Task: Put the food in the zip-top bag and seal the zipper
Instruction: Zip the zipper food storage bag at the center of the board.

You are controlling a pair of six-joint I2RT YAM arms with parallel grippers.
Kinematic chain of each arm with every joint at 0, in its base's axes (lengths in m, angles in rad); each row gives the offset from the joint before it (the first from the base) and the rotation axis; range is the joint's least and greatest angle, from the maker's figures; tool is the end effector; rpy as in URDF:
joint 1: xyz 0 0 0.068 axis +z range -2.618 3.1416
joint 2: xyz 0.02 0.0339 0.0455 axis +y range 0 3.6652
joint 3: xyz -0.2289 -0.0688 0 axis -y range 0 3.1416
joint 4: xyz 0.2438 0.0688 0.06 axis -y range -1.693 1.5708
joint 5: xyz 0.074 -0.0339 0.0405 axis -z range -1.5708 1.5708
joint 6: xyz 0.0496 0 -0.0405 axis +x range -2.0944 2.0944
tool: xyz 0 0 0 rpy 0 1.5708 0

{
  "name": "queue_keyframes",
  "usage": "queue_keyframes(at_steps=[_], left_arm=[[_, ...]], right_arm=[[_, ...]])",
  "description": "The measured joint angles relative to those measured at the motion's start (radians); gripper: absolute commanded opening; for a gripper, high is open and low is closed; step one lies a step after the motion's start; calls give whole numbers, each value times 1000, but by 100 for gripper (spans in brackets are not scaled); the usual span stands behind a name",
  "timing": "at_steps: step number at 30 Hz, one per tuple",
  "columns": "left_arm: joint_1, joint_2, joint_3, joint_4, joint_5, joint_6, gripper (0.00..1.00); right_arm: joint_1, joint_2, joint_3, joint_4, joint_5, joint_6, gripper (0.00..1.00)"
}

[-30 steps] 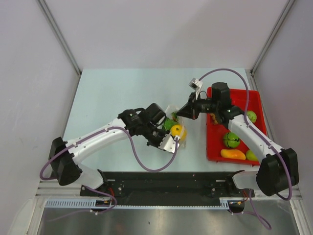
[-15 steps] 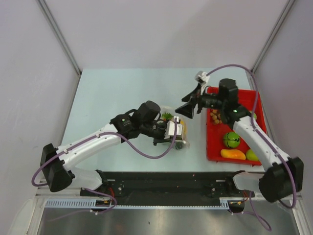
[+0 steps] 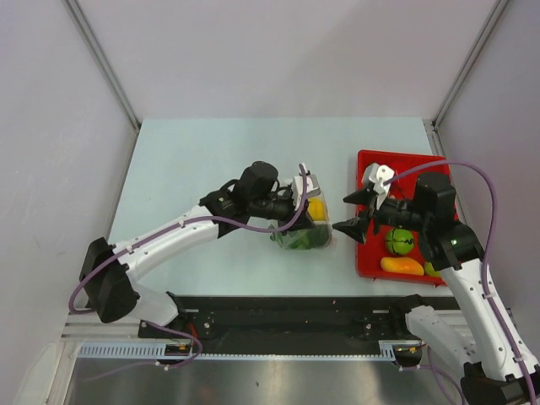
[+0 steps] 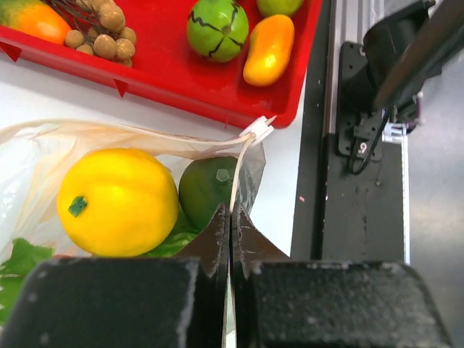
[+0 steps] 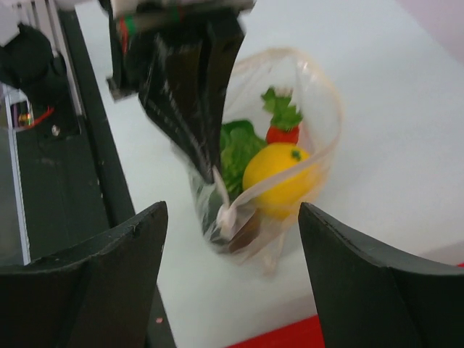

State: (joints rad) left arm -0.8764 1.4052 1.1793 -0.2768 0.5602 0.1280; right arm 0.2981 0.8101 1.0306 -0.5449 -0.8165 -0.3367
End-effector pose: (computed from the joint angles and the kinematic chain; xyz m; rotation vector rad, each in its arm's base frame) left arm 0.1941 -0.2743 0.2872 1.3391 1.6878 -1.0278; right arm 0.1703 0.0901 0.3568 -1.0754 1.5101 0.7410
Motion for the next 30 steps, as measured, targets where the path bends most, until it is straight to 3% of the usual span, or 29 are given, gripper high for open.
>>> queue_keyframes(at_steps=[9,16,25,30], left_arm=[[55,42,27,68,19,-114,0],[73,48,29,96,46,-157,0],[76,48,29,97,72,-163,0],[83,49,29,97,80,-172,0]], right_arm=[[8,-57,-192,-48,4,-103,66],[14,-36,-286,101,30,-88,59],[-21,18,-294,266,22,-27,54],[-31,60,-294,332,-2,8,41]])
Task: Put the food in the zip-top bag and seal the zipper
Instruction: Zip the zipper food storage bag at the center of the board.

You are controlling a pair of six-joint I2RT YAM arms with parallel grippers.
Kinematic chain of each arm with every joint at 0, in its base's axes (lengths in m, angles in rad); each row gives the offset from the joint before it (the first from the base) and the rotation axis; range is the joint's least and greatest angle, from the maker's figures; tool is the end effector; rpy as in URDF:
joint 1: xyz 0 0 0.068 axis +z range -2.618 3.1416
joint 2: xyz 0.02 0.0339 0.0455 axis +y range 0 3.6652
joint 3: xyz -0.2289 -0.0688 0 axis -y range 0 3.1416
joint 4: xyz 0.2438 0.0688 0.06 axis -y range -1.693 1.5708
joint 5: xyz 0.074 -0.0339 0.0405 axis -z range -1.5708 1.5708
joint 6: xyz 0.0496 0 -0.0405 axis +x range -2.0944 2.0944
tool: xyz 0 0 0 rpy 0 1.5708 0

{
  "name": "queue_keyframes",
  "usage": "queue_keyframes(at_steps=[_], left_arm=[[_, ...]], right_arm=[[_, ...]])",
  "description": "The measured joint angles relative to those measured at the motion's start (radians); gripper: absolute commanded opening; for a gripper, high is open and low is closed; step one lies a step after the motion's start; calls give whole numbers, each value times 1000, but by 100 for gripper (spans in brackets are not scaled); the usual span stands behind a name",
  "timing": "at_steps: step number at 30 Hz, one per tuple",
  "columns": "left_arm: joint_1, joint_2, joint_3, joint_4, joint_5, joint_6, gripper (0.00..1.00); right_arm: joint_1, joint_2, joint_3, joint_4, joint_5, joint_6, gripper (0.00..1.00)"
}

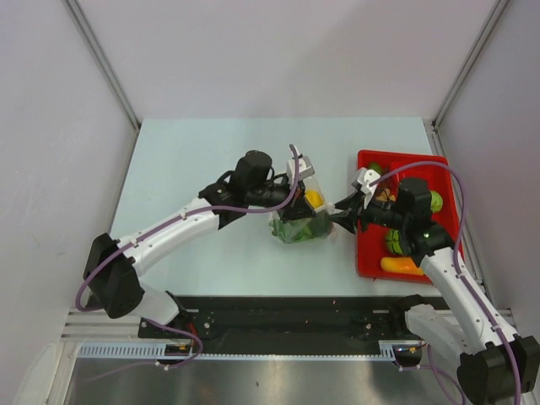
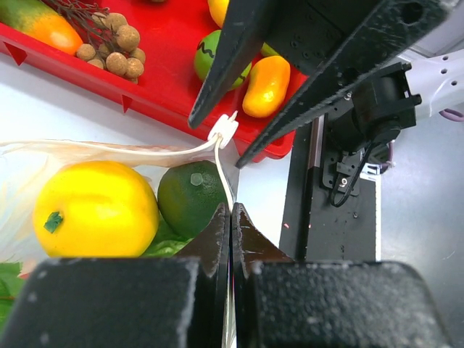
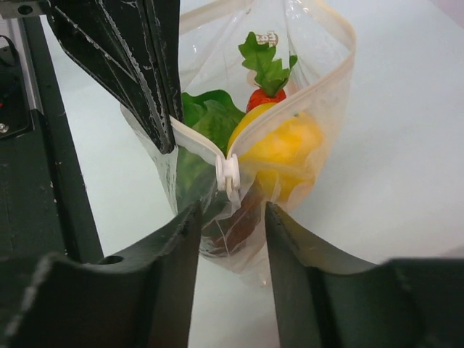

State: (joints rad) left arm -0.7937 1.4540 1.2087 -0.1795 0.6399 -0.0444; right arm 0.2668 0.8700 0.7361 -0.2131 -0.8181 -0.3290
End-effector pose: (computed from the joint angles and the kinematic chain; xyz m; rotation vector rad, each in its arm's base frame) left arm 0.2230 -0.2689 0.2929 1.1601 1.7506 -1.1607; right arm 0.2061 0.0938 0.2787 -1.0446 1.5493 0.7356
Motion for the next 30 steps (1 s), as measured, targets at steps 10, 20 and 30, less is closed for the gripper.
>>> queue_keyframes(at_steps=[10,20,30], left_arm=[[14,13,4,15,19,-10,0],[21,32,26,5,37,-5,37],[51,43,193,-126,80,402,54]], right_arm=[[0,37,-2,62,-44,20,20],[5,37,-2,66,-48,3,0],[5,18,-2,50,-48,-29,0]])
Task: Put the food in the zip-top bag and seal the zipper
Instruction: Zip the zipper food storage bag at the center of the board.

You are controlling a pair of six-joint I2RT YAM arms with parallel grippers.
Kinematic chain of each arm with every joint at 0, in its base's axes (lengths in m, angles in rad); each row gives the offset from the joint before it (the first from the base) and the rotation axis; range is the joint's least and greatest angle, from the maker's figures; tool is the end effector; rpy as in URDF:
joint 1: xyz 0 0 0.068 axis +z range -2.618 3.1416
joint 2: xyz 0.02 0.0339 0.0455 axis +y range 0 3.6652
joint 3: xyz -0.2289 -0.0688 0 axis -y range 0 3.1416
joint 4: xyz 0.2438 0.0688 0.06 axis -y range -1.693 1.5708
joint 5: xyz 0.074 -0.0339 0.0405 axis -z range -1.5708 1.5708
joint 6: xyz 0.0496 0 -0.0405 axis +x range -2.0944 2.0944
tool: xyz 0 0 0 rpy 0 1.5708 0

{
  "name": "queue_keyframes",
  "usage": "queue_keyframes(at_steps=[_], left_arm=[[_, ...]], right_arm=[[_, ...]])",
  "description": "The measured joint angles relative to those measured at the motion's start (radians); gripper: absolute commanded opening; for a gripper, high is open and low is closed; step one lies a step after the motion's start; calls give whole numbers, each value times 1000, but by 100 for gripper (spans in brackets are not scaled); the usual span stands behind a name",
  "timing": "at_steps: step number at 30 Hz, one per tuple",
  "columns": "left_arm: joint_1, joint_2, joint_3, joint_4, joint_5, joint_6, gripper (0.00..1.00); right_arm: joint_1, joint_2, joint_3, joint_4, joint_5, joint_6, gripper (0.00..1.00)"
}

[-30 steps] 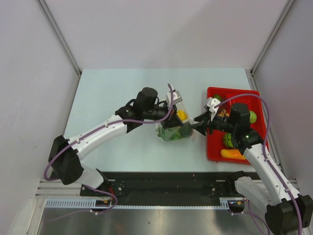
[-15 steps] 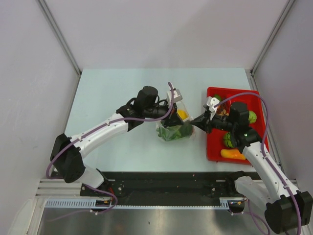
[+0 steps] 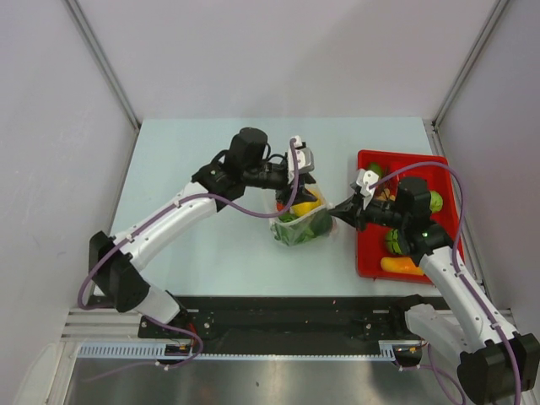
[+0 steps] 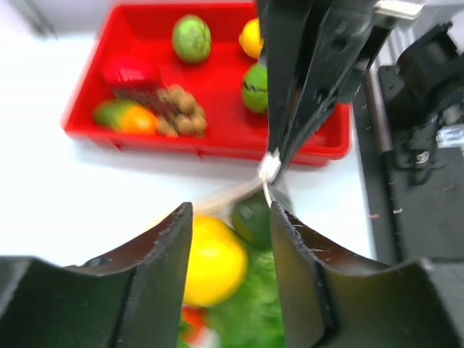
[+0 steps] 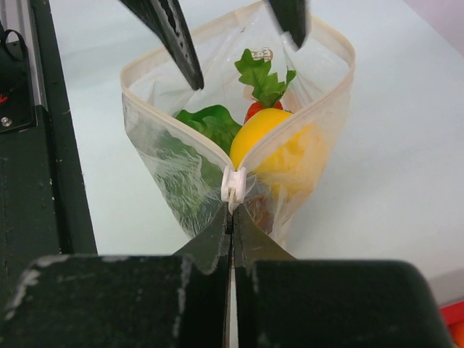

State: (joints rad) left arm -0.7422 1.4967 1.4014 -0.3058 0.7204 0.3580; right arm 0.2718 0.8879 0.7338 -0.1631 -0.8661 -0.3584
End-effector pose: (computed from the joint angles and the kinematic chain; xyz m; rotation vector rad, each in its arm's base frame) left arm 0.2387 -0.2633 0.3349 1.4181 1.3925 -0.9567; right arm 0.2081 0.0972 0.2798 -1.0948 1.4760 0.7503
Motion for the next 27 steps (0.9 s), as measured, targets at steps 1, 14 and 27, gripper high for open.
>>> queue_keyframes(at_steps=[1,14,27], left_arm=[[-6,14,40,-26,10,51,54],[-98,173,194,-242,52,319,47],[-102,192,208,-251,65,342,10]], right_arm=[[0,-2,0,-2,0,-2,0],[0,-6,0,-4,2,-9,0],[-13,-17,-1,-15,3,-9,0]])
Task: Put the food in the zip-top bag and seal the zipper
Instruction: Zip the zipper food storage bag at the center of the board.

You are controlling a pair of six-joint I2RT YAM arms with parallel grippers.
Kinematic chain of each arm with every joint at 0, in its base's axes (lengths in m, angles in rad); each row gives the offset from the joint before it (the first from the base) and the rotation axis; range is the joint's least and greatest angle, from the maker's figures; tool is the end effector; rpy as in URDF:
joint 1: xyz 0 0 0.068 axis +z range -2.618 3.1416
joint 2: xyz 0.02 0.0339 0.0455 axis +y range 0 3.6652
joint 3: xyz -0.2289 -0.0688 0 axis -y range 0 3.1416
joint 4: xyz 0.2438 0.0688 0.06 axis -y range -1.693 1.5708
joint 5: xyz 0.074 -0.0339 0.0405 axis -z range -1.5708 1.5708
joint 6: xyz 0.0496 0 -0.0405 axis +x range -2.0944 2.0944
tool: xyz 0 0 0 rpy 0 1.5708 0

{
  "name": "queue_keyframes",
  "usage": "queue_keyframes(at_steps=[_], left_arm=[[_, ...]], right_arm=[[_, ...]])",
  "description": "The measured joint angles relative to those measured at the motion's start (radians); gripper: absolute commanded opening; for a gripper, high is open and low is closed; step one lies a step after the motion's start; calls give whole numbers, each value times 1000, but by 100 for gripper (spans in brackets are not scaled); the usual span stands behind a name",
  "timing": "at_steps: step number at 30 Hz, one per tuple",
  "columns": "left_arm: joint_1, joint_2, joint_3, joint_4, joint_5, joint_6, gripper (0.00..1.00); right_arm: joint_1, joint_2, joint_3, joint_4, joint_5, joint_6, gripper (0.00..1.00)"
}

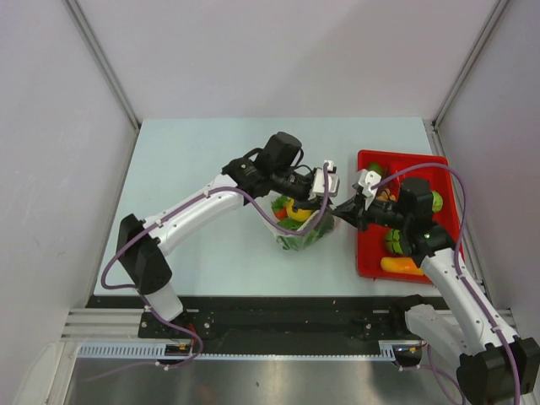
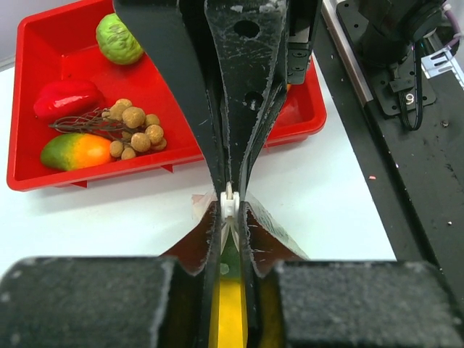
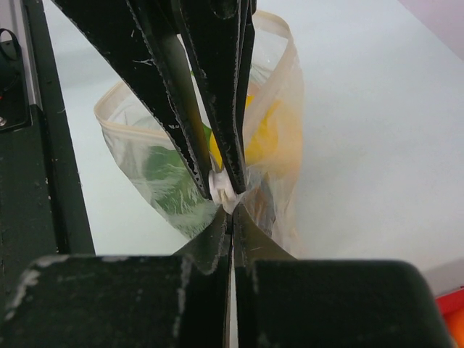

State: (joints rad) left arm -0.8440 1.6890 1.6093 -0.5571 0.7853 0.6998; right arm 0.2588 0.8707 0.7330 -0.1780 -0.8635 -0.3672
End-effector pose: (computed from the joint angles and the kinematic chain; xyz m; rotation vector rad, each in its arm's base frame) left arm 0.2280 -0.3091 0.3163 1.7760 1.1970 -0.9422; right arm 0.2061 0.0936 0.2815 -1.0888 1.4761 0.7320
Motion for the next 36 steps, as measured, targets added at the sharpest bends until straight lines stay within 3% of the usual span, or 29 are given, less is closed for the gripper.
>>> queue_keyframes(at_steps=[11,21,22,23,25,26,30,33,36], left_arm=[[22,28,16,-24,11,3,11],[62,32,16,-91,5,17,0],[63,32,16,-94,6,16,0],[65,32,18,-99,8,14,0],[65,35,34,-125,7,7,0],[65,42,55,-145,8,5,0],[63,56,109,-187,7,-1,0],[58,60,125,-213,7,-1,0],[49,68,140,-241,6,0,0]], right_arm=[[-46,-41,-10,-34,3,19,0],[-111,-61,-10,-53,-48,10,0],[-111,-61,-10,-53,-53,7,25],[-110,-61,-10,-53,-56,6,43],[-105,-60,-10,-48,-59,4,66],[-101,-61,-10,-39,-58,5,69],[-46,-61,-10,-10,-37,-16,67],[2,-60,-9,-4,-23,-44,58],[41,-42,-9,12,-7,-79,34]])
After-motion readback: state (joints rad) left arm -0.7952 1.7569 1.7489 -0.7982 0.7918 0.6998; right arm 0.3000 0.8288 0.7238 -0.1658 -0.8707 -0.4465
